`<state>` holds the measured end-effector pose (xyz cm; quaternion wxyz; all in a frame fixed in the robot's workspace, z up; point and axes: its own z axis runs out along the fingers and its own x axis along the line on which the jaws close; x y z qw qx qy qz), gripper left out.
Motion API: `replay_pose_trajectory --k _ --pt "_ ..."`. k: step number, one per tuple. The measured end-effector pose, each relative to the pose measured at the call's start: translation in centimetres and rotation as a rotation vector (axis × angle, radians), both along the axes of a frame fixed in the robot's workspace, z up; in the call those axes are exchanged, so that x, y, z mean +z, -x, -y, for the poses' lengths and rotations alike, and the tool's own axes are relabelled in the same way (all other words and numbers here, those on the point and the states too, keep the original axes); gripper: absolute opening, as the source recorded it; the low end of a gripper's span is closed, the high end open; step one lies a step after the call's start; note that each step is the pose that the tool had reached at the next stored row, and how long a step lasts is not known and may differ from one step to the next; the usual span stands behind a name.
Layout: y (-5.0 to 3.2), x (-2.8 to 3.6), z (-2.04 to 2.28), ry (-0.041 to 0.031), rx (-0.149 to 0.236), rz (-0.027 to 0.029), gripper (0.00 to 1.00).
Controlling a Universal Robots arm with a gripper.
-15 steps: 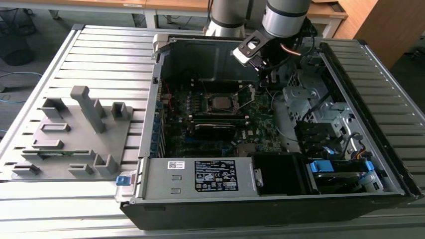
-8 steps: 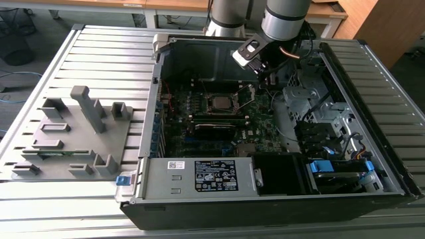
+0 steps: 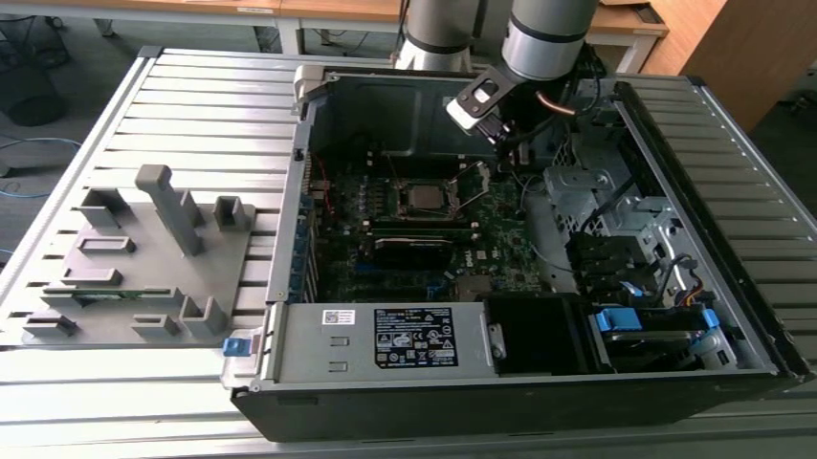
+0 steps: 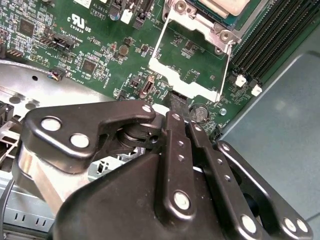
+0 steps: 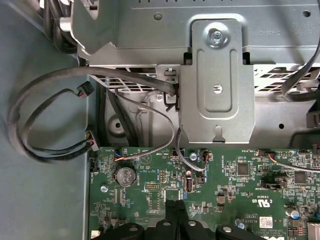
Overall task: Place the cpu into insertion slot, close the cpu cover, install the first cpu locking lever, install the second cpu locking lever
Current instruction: 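Close the cpu cover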
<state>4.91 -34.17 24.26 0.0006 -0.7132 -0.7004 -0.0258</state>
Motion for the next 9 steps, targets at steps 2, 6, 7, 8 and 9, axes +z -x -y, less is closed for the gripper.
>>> replay_pose_trajectory --k 2,6,7,8,9 --pt "0.28 -0.01 0.00 -0.0002 0.000 0.0006 0.11" --pt "1.21 -0.01 0.00 -0.0001 0.000 0.0050 0.11" --pt "1.52 -0.01 0.00 -0.0001 0.000 0.0066 0.11" --pt "1.84 -0.01 0.00 0.0000 0.000 0.0085 0.11" --pt "2.16 -0.01 0.00 0.0001 0.000 0.0110 0.11"
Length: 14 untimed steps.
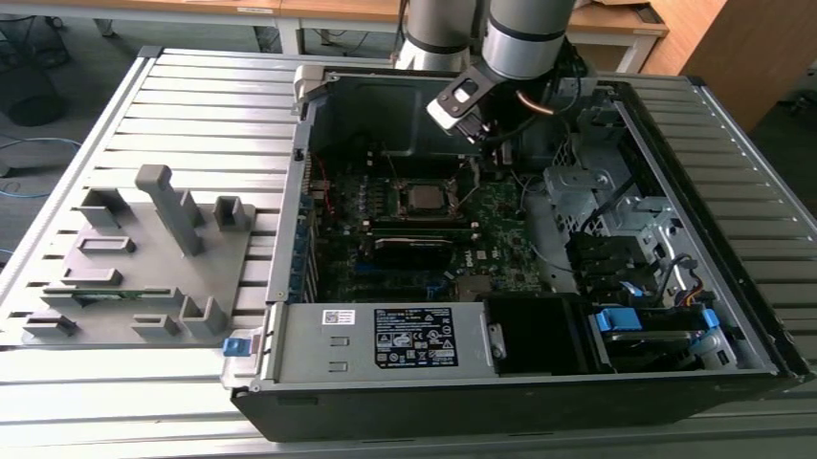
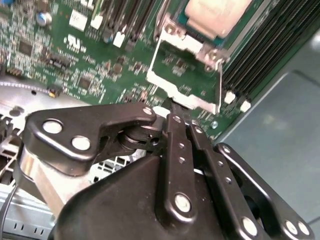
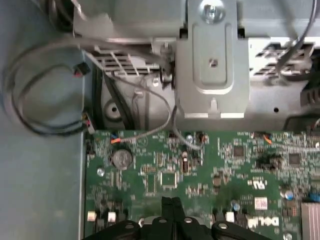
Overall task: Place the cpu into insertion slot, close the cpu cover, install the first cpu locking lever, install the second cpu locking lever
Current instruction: 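Close the cpu cover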
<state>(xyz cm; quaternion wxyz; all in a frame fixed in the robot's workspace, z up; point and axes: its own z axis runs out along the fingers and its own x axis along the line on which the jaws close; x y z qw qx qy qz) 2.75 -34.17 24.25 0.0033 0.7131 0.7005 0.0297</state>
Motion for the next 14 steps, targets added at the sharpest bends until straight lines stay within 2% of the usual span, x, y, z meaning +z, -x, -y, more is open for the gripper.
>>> replay_pose_trajectory --k 6,14 --pt "1.83 -0.02 0.00 -0.0003 0.000 0.0132 0.11" --pt "4.05 -0.02 0.00 -0.0002 0.000 0.0236 0.11"
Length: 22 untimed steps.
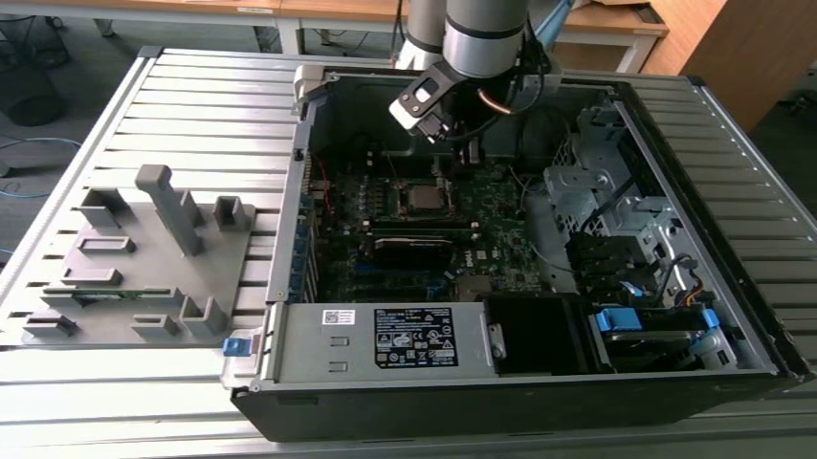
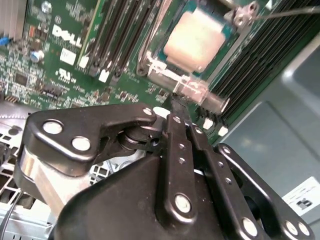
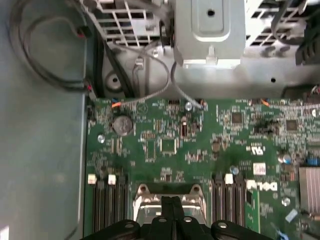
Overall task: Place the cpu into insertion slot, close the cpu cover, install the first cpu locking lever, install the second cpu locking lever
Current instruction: 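Close the cpu cover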
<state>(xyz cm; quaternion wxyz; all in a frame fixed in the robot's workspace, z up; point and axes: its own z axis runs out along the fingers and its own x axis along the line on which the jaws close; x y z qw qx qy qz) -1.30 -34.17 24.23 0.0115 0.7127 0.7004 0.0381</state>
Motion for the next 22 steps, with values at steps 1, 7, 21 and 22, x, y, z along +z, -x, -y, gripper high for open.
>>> replay_pose_trajectory --k 1,7,21,22 --pt "0.21 0.00 0.00 0.0000 0.000 0.0010 0.11" --pt "0.31 0.00 0.00 0.0000 0.000 0.0006 0.11" --pt "0.37 -0.20 0.00 -0.0001 0.000 -0.0620 0.11" --pt "0.51 -0.24 0.00 -0.0003 0.000 -0.0619 0.11"
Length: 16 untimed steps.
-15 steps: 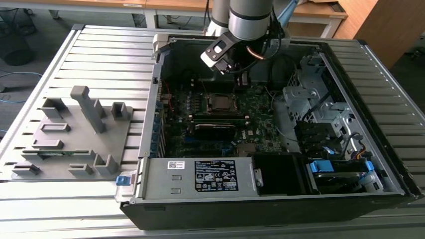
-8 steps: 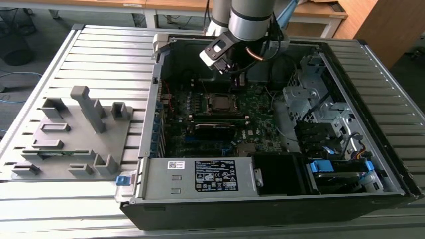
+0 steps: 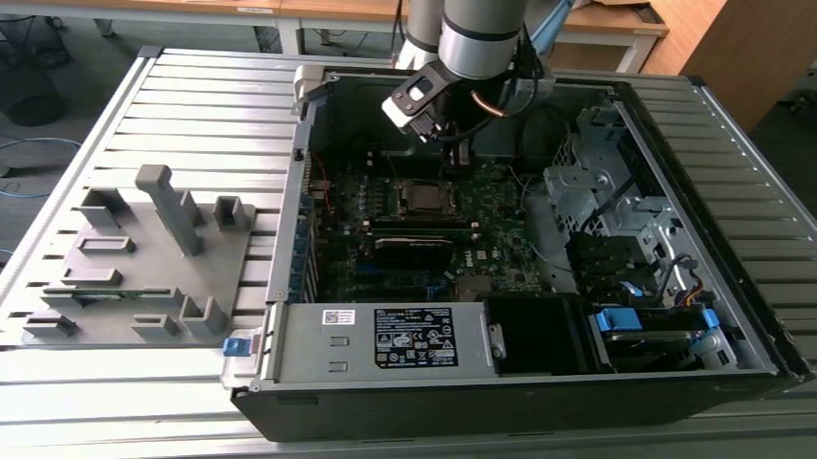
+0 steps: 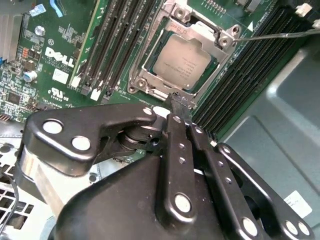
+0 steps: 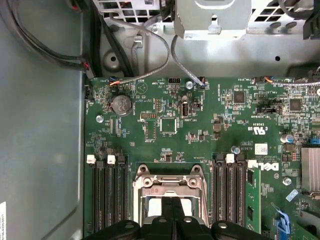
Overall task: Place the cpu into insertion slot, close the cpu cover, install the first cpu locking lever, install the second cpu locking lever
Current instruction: 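Close the cpu cover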
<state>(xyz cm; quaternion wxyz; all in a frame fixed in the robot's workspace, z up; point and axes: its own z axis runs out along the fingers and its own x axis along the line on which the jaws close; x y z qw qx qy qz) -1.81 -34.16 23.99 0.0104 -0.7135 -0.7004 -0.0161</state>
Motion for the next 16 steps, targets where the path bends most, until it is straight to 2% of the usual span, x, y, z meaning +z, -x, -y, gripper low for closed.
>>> replay_pose_trajectory --k 4,8,12,16 --pt "0.79 -0.19 0.00 0.0004 0.000 -0.0002 0.11" --pt "1.54 -0.66 0.00 0.0004 0.000 -0.0001 0.11" --pt "1.73 -1.23 0.00 0.0003 0.000 -0.0001 0.11" --pt "1.86 -1.33 0.00 0.0004 0.000 -0.0001 0.11"
